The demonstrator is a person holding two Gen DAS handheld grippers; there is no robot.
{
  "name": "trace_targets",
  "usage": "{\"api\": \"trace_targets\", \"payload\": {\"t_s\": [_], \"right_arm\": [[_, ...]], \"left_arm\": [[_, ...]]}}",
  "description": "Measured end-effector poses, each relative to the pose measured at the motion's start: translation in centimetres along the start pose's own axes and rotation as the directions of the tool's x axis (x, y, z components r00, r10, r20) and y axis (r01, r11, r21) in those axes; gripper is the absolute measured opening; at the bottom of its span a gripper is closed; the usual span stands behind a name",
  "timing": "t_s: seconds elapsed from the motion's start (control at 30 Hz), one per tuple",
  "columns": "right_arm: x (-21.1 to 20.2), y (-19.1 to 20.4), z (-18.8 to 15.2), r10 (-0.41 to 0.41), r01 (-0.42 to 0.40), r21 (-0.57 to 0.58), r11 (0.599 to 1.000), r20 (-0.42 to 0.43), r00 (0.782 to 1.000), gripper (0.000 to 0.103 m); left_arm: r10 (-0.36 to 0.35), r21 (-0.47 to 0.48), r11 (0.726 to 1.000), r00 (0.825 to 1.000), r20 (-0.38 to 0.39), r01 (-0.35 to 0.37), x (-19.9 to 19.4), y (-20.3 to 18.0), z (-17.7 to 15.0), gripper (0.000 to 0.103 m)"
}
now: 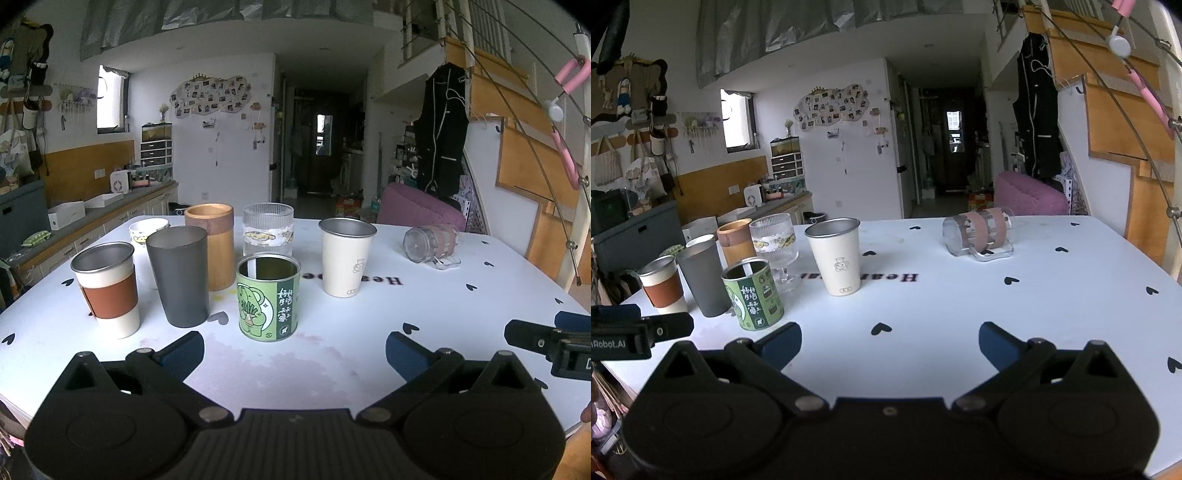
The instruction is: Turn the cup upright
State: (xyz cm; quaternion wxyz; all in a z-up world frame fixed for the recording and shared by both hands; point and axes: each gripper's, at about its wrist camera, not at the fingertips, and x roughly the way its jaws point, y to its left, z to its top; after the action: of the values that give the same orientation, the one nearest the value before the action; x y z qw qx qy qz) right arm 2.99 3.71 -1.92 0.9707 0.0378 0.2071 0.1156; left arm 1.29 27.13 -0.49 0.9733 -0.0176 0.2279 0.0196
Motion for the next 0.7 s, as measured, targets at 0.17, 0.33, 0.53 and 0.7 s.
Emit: {"api": "trace_targets", "payload": {"t_s": [0.17, 0.33, 0.53, 0.7], "right_arm": [[-0.11, -0.09, 0.02, -0.002, 0.002, -0.003, 1.000, 0.000, 1.000, 0.103], [-0.15, -0.08, 0.00, -0.003, 0.003, -0.003, 1.000, -0.001, 1.000, 0.103], [-0.16, -0.06, 0.01, -0.004, 0.004, -0.004, 1.000, -0.001, 1.000, 0.103], [-0.19, -0.06, 0.02, -0.004, 0.004, -0.005, 1.000, -0.001, 1.000, 0.103]], "left_arm": [[0.000, -0.001, 1.000, 1.000, -0.001, 0.000, 0.02, 0.00, 0.00, 0.103], [0.001, 0.000, 1.000, 1.000, -0.001, -0.001, 0.02, 0.01, 0.00, 0.103], [0.001, 0.001, 1.000, 1.000, 0.000, -0.001, 0.01, -0.02, 0.00, 0.103], [0.001, 0.000, 1.000, 1.000, 0.000, -0.001, 0.00, -0.02, 0.00, 0.103]]}}
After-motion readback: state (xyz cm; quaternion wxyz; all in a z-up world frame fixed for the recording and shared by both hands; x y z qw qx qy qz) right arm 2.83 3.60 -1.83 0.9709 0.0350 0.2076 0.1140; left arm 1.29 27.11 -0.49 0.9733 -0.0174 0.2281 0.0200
